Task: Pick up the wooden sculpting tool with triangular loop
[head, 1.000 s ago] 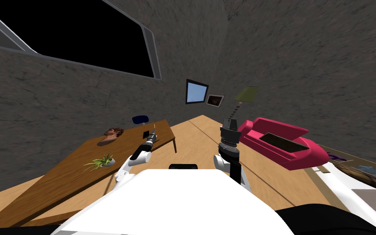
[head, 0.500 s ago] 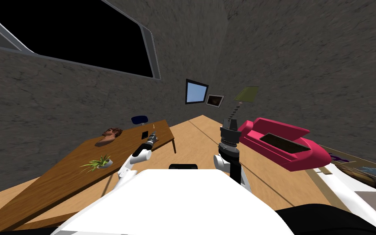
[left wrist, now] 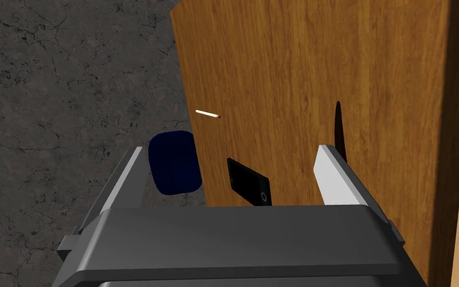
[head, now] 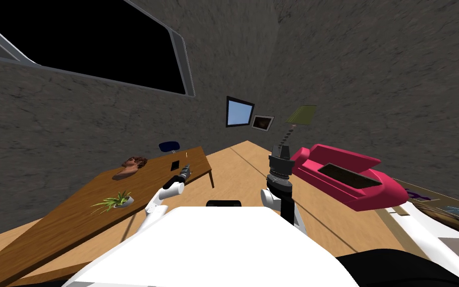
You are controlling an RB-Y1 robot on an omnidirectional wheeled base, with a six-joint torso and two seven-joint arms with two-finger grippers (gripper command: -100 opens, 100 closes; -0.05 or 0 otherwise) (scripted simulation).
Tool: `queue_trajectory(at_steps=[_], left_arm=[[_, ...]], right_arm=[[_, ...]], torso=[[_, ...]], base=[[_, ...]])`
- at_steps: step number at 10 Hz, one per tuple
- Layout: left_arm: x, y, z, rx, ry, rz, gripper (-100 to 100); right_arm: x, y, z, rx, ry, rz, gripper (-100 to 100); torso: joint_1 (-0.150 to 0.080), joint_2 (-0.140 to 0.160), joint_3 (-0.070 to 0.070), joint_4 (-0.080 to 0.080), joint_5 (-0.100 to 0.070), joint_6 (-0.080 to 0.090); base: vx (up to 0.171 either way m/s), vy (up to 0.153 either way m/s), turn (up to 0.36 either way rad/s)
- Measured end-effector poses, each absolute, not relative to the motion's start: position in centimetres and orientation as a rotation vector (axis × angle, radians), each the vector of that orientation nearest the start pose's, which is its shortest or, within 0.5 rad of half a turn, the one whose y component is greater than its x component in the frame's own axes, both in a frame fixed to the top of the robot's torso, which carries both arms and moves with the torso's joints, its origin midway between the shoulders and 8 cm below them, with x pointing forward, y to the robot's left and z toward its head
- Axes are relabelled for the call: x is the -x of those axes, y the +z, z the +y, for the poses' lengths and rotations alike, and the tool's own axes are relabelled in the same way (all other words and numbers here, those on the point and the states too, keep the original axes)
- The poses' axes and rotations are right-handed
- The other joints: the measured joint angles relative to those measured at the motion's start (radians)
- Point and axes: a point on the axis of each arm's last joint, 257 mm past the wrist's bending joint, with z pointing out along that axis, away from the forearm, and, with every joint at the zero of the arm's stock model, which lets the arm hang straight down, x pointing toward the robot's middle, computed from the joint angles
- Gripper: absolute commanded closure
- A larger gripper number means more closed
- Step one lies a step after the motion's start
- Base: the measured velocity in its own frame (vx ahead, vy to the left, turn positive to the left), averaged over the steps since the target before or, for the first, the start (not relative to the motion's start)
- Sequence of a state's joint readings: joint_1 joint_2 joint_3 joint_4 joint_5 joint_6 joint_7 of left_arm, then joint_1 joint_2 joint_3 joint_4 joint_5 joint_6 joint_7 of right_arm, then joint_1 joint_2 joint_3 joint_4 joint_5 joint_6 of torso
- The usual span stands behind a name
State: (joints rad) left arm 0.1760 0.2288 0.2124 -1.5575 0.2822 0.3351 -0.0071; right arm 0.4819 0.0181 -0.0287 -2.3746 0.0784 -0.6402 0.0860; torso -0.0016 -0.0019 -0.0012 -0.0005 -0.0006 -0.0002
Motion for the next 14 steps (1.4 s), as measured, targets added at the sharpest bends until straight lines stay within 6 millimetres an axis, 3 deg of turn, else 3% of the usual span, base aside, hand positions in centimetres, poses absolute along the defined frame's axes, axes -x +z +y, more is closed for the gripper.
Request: queue_trajectory(at_steps=[8,14], left_arm=[[-41.7,-43.4,44.1,1.995,-0.676,1.337,-100],[-38.9,-47.4,44.9,2.214,-0.552,1.359,-100]], right_arm=[[-29.6,9.2,-26.5,-0.388,1.196,0.485,0],[-29.6,9.2,-26.5,-0.388,1.196,0.485,0]], torso=[[0.002,-0.001,0.000,0.000,0.000,0.000],[0.003,0.000,0.000,0.000,0.001,0.000]], base=[[0.031,-0.014,0.011],[0.034,0.003,0.013]])
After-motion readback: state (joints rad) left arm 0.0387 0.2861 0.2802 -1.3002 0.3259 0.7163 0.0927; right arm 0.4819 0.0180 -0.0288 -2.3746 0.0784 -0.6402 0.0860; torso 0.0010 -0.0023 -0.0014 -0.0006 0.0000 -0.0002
